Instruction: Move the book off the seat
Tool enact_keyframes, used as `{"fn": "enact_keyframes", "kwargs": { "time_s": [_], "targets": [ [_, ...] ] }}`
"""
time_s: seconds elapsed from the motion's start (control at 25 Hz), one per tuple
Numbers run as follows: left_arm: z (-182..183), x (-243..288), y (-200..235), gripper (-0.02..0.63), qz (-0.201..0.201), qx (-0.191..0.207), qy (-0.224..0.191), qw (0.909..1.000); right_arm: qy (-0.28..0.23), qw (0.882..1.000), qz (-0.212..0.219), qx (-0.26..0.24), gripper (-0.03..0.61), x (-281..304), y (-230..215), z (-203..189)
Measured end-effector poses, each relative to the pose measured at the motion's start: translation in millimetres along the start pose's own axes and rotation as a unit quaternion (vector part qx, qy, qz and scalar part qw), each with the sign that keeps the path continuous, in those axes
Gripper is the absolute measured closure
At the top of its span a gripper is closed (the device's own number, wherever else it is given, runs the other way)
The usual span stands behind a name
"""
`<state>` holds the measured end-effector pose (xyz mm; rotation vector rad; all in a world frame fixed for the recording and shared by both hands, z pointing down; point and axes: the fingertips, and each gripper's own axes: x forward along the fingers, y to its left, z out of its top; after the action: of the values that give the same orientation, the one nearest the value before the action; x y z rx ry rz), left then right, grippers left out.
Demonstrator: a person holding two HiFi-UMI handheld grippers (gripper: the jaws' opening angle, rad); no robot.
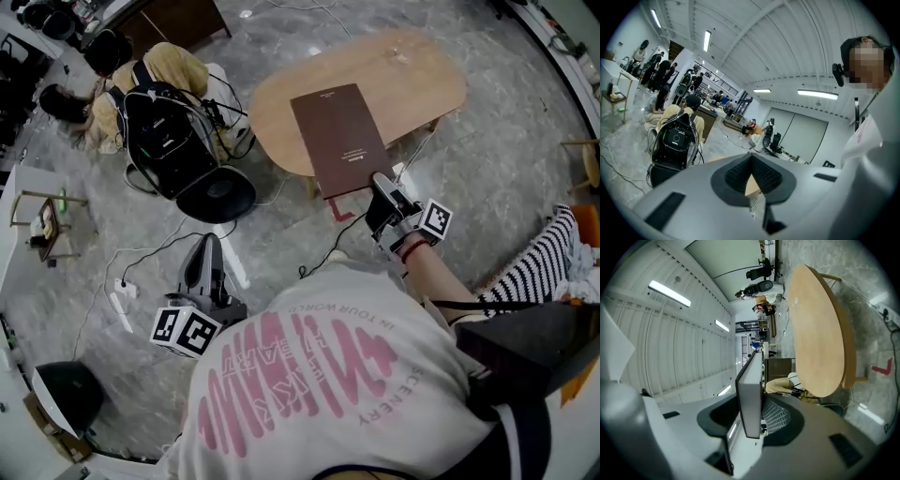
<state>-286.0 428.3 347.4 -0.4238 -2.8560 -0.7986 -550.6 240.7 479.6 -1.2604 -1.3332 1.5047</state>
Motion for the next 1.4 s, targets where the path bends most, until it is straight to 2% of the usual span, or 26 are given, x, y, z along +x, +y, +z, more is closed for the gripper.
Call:
{"fn": "enact_keyframes", "kwargs": {
  "time_s": [0.44, 0.76, 0.92, 1.28, 1.4],
  "targets": [
    [5.9, 21.7, -14.1, 0.606, 0.034, -0.001, -0.011, 0.9994, 0.058, 0.998, -0.033, 0.014, 0.420, 9.1, -30.3, 15.4],
    [-13.7, 53.5, -19.9, 0.606, 0.043, 0.020, 0.019, 0.9987, 0.069, 0.996, -0.050, 0.039, 0.420, 9.5, -77.0, 28.2],
    [-15.5, 64.0, -27.5, 0.606, 0.038, 0.032, 0.041, 0.9979, 0.069, 0.995, -0.055, 0.051, 0.420, 9.3, -81.2, 27.3],
    [-36.3, 68.1, -15.0, 0.605, 0.055, 0.007, 0.071, 0.9959, 0.050, 0.992, -0.091, 0.064, 0.420, 1.1, -121.4, 30.1],
    [-42.5, 61.9, -7.7, 0.606, 0.058, -0.013, 0.084, 0.9947, 0.039, 0.991, -0.111, 0.070, 0.420, 2.3, -133.4, 29.0]
  ]
}}
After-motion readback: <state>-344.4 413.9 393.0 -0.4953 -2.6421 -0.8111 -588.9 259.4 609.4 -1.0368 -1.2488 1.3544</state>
